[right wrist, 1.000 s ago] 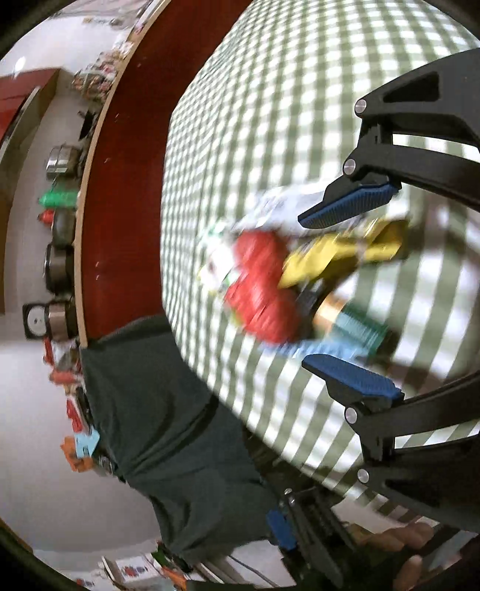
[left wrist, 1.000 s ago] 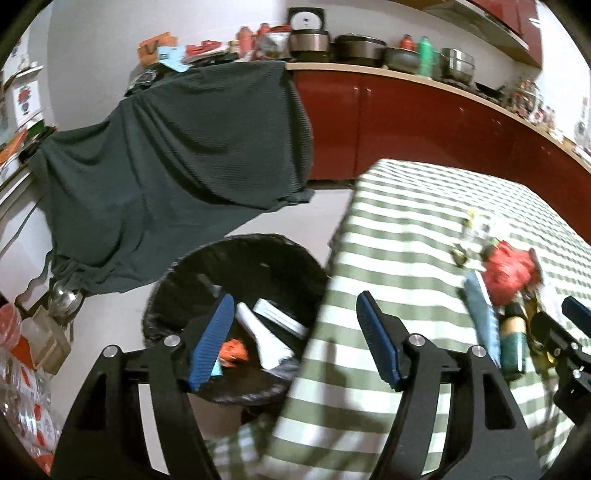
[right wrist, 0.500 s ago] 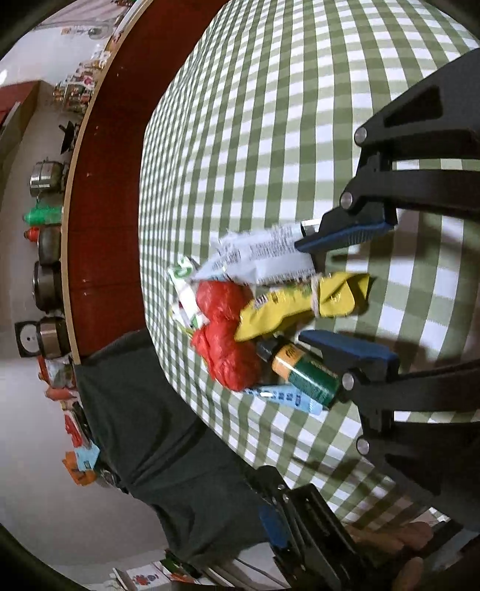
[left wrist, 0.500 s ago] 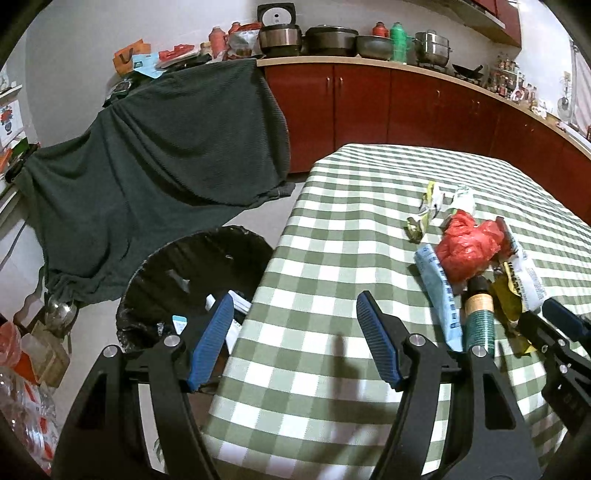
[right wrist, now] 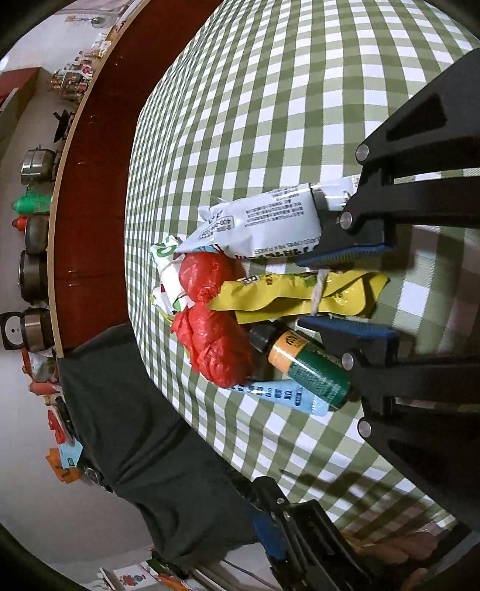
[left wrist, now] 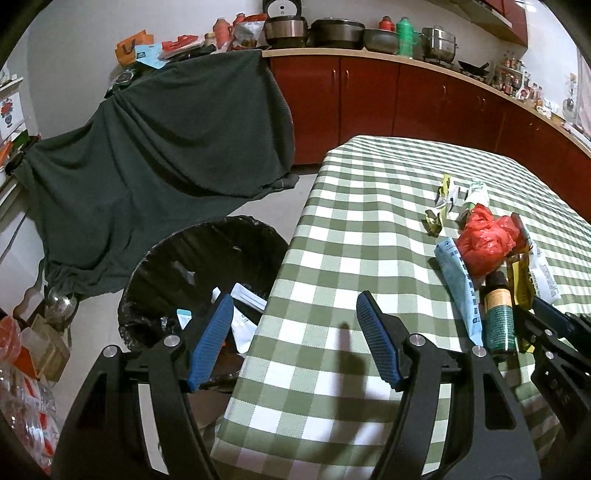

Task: Collect trash
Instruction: 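Return to the table and grasp the yellow snack wrapper with the right gripper, then grasp the light blue tube with the left gripper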

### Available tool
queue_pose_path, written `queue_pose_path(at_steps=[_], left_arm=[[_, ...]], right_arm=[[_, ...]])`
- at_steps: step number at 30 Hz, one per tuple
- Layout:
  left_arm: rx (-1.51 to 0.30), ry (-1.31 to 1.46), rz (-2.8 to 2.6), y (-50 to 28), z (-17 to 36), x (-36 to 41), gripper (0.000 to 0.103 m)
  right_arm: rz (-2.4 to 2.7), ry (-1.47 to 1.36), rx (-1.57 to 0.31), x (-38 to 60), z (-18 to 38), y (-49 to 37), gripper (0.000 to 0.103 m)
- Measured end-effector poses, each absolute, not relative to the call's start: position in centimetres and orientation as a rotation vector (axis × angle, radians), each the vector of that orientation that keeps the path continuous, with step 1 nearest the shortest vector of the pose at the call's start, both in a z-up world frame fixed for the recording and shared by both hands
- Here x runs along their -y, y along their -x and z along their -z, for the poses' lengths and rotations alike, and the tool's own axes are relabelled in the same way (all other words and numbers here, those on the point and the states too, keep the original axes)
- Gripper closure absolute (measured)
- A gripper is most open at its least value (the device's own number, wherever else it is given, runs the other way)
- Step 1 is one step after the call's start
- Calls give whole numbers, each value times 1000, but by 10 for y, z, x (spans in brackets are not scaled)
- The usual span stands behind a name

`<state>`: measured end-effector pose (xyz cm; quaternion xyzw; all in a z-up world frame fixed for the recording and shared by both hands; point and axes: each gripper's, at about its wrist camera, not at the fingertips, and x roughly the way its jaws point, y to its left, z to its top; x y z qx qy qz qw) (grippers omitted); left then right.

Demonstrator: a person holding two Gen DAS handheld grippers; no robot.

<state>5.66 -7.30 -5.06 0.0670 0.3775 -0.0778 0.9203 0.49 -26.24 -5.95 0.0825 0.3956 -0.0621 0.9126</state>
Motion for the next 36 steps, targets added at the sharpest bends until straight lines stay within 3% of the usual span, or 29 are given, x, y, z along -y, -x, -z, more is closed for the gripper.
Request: queue_pose_path(at_steps=[21,36], left_arm=[[-779,-180,262,-52,41,132,35],[-819,-280,296,-61,62,171,39]], right_arm=[[173,-188,-730,294,28,26,78],[238,-267,-745,331,39,29,78]])
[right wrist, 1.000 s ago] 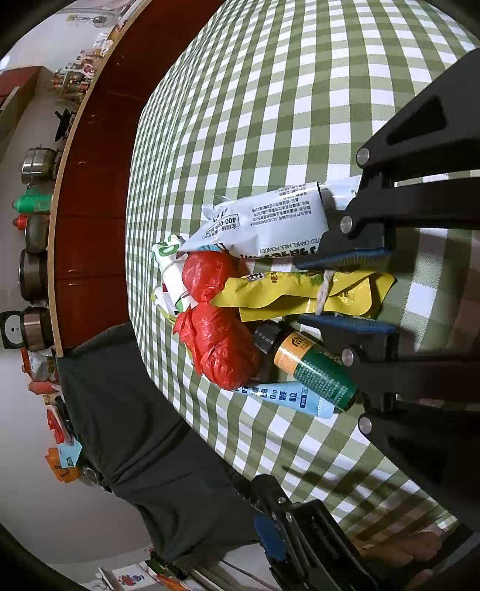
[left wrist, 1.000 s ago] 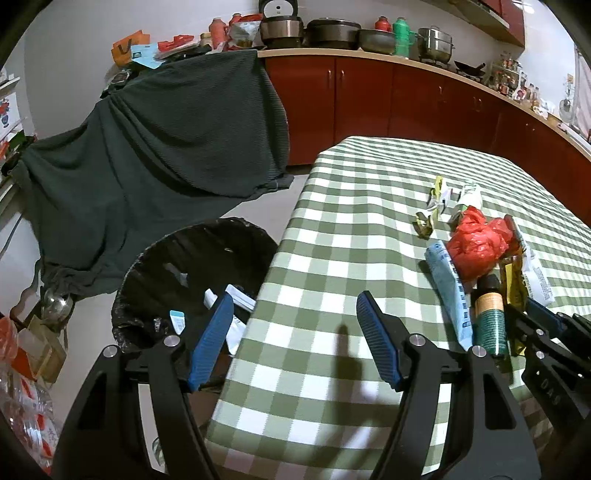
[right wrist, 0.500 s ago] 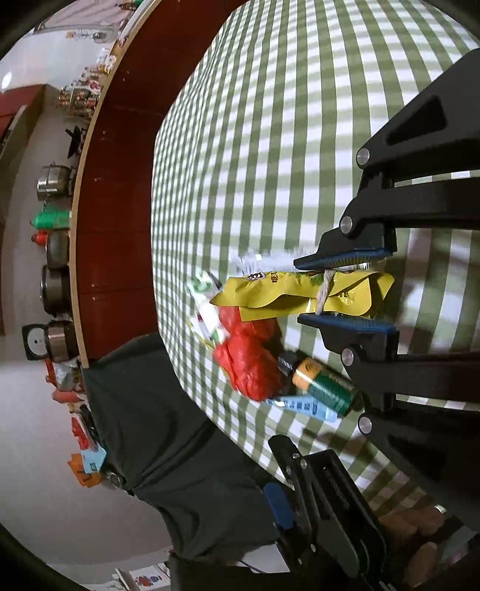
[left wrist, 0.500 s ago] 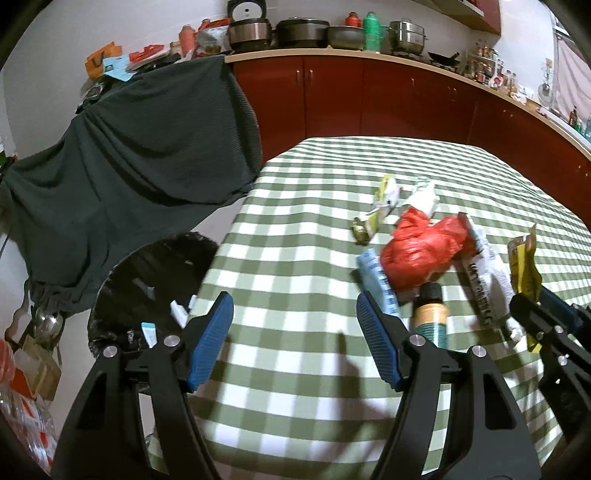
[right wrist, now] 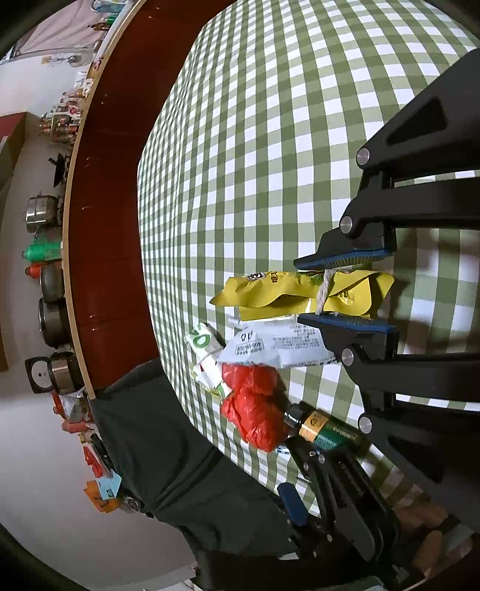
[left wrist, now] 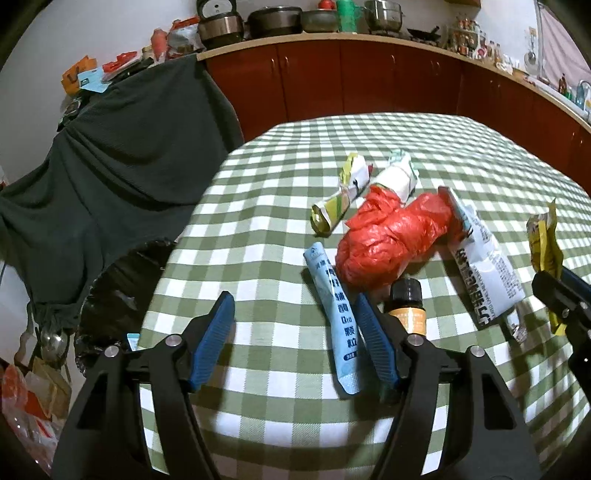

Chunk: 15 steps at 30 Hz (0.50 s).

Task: Collect trash
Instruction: 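Grasp the light blue tube with the left gripper, then carry both held items over the bin and open both grippers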

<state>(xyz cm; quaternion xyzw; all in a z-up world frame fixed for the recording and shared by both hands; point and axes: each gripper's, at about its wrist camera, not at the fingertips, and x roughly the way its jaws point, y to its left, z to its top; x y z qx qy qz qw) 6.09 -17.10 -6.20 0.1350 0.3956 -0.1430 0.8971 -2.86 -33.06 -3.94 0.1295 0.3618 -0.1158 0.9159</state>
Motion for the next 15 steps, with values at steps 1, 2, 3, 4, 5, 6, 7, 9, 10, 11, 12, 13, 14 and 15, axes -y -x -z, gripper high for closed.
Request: queue_pose_path(at_steps=[1,2,3,4,5,6,7,9,10,11,12,13,14,15], left_arm=[[-827,-281,300,-62,64,172,44],[-833,-281,304,-62,65,172,47],[-830,-272,309,-63,65,172,49],[-830,-271,313,-63,65,172,53],[-830,-272,317,-63,65,172,58],[-827,-272,325,-62,65,172,60],[-824,-272,322,-62,65,171,63],[-817,-279,314,-61,65,168,71],[-814,-282,310,-60,65,168,77],[-811,-283,303,-60,65,165,84],[-811,-278,301,-60,64,162,87],[-813,-272,303,-60,63,160,87],[-813,-266,303,-60,62,157,87],[-807,-266,300,-59,61,155,87]], right_arm=[[240,-271,-747,332,40,27,78],[242,-274,-748,333,41,27,78],[243,-277,-750,334,42,27,78],[245,-279,-751,334,42,27,78],[246,-280,-751,334,43,28,78],[246,-281,-752,334,43,28,78],[247,-282,-753,335,44,28,78],[246,-283,-753,335,44,27,78],[246,-282,-752,335,44,27,78],[246,-281,-751,335,43,27,78],[245,-280,-750,334,43,28,78],[244,-278,-749,333,43,27,78],[242,-275,-748,331,43,27,78],[239,-272,-748,330,43,27,78]])
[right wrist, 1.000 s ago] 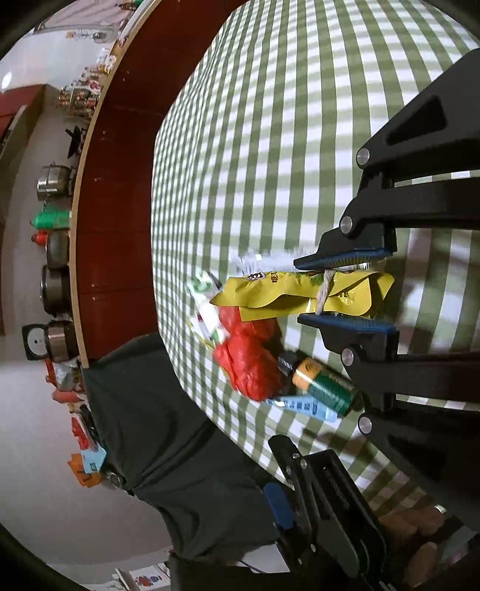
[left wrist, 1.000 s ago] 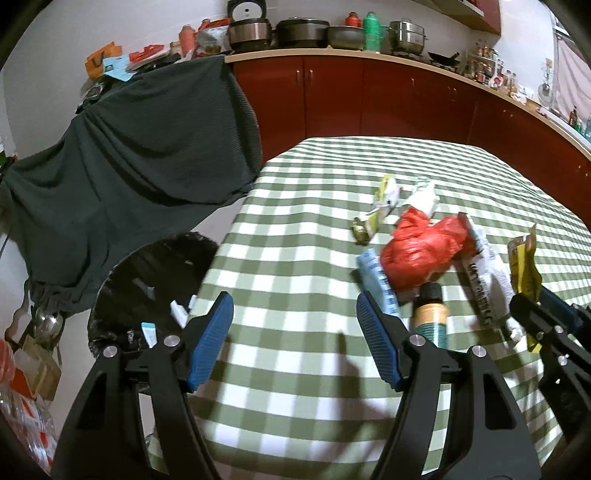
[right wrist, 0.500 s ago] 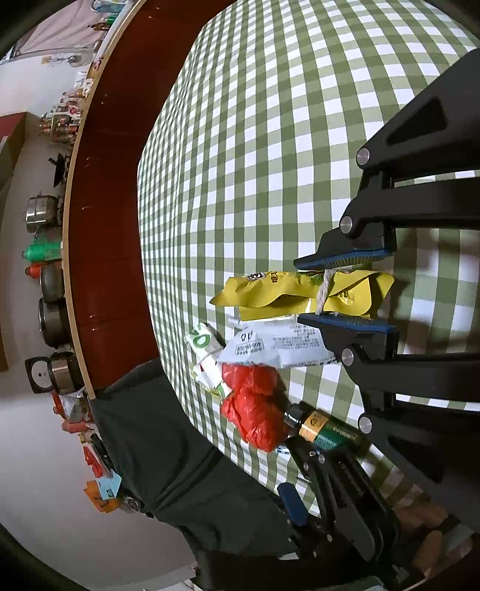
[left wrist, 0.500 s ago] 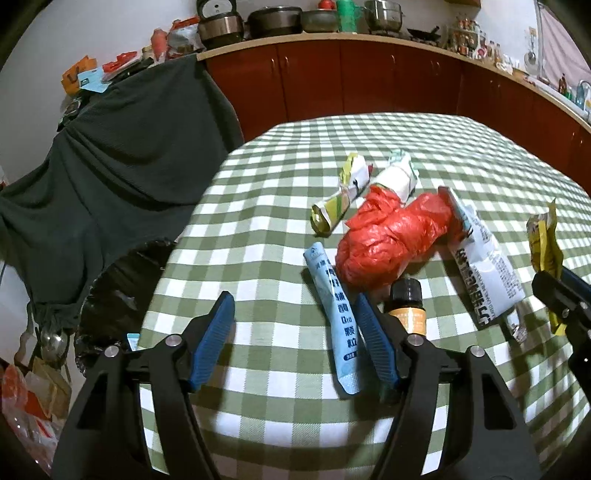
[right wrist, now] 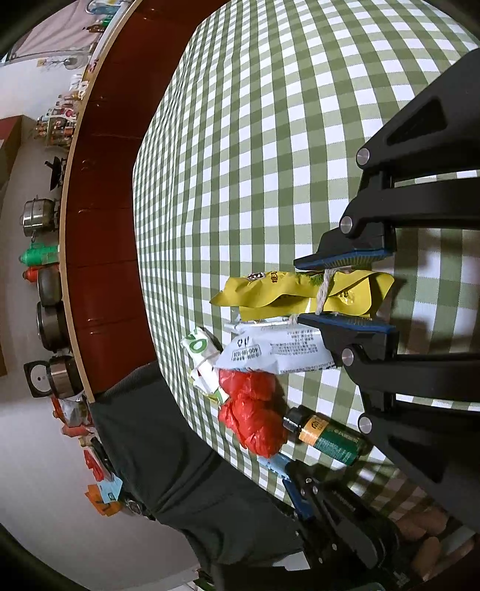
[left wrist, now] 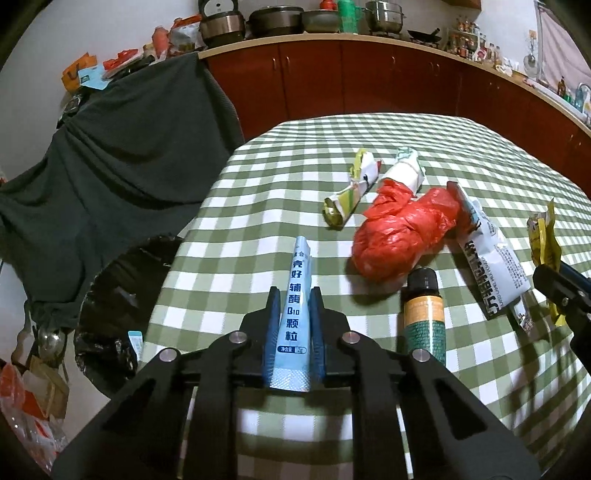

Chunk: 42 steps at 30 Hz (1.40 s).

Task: Collect trash
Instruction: 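Carry both held items over the bin and open both grippers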

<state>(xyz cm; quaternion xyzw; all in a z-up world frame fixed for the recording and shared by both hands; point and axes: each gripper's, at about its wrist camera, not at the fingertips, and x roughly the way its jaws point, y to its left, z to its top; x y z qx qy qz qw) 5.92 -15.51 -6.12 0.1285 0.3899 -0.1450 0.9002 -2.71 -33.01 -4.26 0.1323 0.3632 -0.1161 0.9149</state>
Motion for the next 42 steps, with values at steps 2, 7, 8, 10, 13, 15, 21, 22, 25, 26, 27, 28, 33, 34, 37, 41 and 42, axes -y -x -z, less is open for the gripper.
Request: queue_pose_path(at_steps=[2,7,8,10,13,15,21,22,25,26,27,28,33,34,37,41,42], left_arm=[[-796,-264,290,-57,59,149,87],[-774,-250,259,-53,51,130,87],[-766,-248,248,-53,49,125,87],[-752,-244,220,-51,45,111,87],[-739,-230,170,-53,40,87,87],[-735,-218,130,-56,37,69,87],[-742,-171,10,-72,35,14,87],[-739,-165,-9,-74,35,6,87],[-737,-146,-49,-81,34,-17,87],[-735,-139,-62,-83,33,-24,87],[-735,-133,-69,-85,33,-29,87],[-734,-129,-74,-86,33,-32,87],[-746,-103,-95,-93,38,-51,87],[-750,-101,-99,-95,40,-54,87],[-766,-89,-106,-102,48,-64,87],[-778,-78,-111,-111,56,-68,87],[-782,-78,-111,-115,58,-68,87]], right_arm=[[231,-265,-746,326,42,26,78],[192,-251,-738,311,36,23,78],[179,-247,-737,307,35,21,78],[150,-237,-733,296,32,18,78],[103,-232,-729,282,28,10,78],[58,-227,-731,267,26,1,78],[-53,-197,-725,221,20,-25,78],[-69,-191,-725,214,19,-30,78],[-123,-173,-727,188,18,-48,78],[-134,-168,-728,182,17,-53,78],[-146,-162,-729,175,17,-58,78],[-157,-159,-734,169,17,-63,78],[-213,-120,-754,134,20,-89,78],[-221,-111,-759,127,22,-94,78],[-241,-87,-778,110,27,-108,78],[-258,-68,-802,94,36,-121,78],[-261,-64,-806,89,37,-123,78]])
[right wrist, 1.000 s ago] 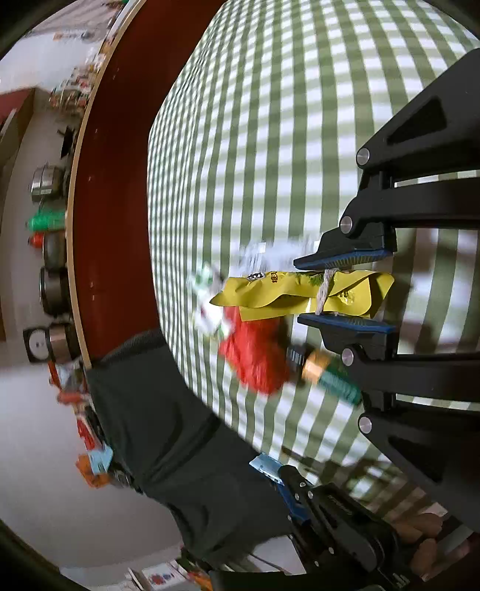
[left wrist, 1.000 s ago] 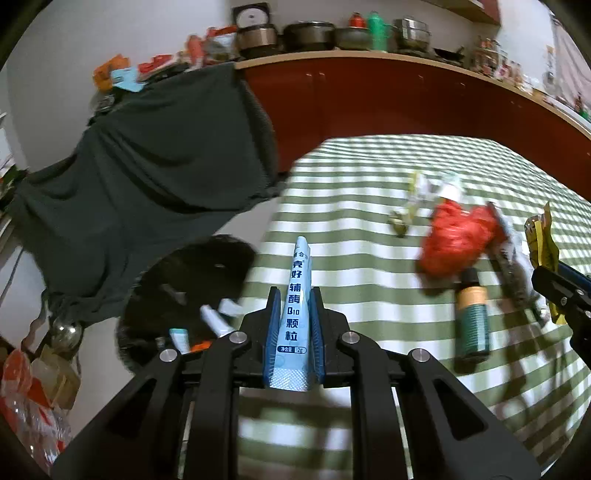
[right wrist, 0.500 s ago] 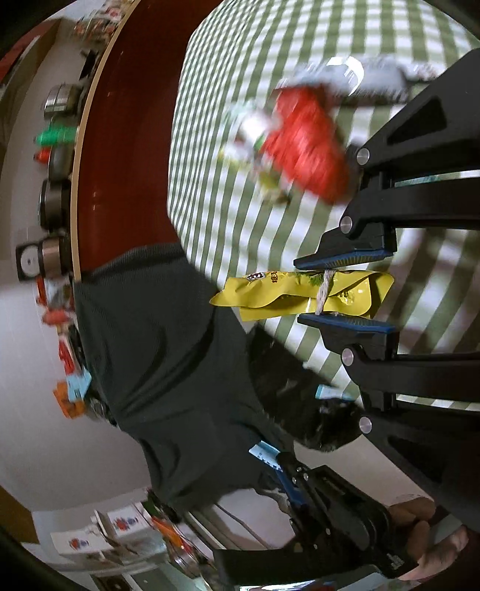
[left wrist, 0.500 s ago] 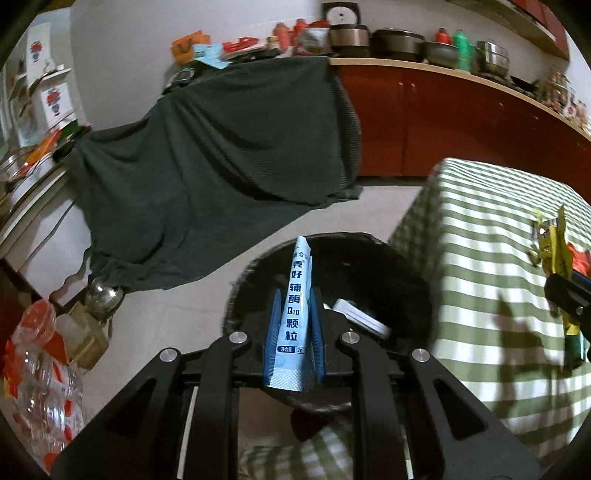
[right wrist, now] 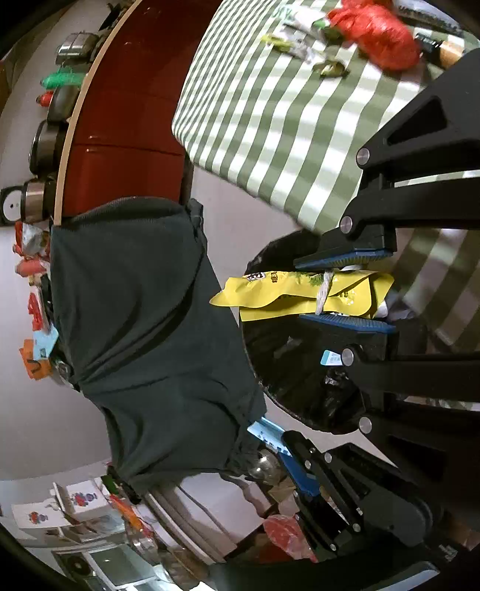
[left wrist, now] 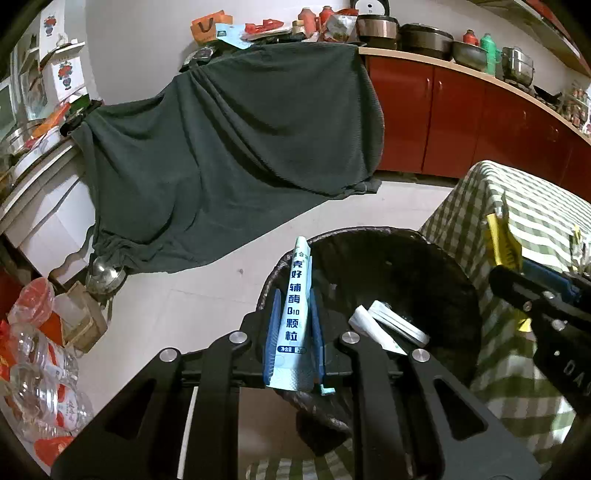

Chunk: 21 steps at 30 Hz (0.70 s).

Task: Collect trash
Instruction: 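Carry both held items over the bin and open both grippers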

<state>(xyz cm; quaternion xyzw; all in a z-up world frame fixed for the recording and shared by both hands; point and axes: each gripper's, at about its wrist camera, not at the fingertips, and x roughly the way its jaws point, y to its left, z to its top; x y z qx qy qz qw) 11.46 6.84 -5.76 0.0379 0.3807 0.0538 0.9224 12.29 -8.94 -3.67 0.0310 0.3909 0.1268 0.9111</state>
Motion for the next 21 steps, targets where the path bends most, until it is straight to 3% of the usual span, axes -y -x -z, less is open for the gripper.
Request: queue_pose_path(at_steps=[7,10,12,21], left_arm=[[-812,-62,-108,-132,71,-72,84],[-817,-49,-109,-134,73,-74,67],[-808,-50,-113,-133,72,-75,59],[-796,-49,-113,-128,64,-71,58]], right_arm=[[-283,-55,-854,74,45,-139,77],[-274,-71,-846,76,43,-142,65],[-266,-66,-834,76,42,-141,63],[-245,-73,-790,90,28,-126,63]])
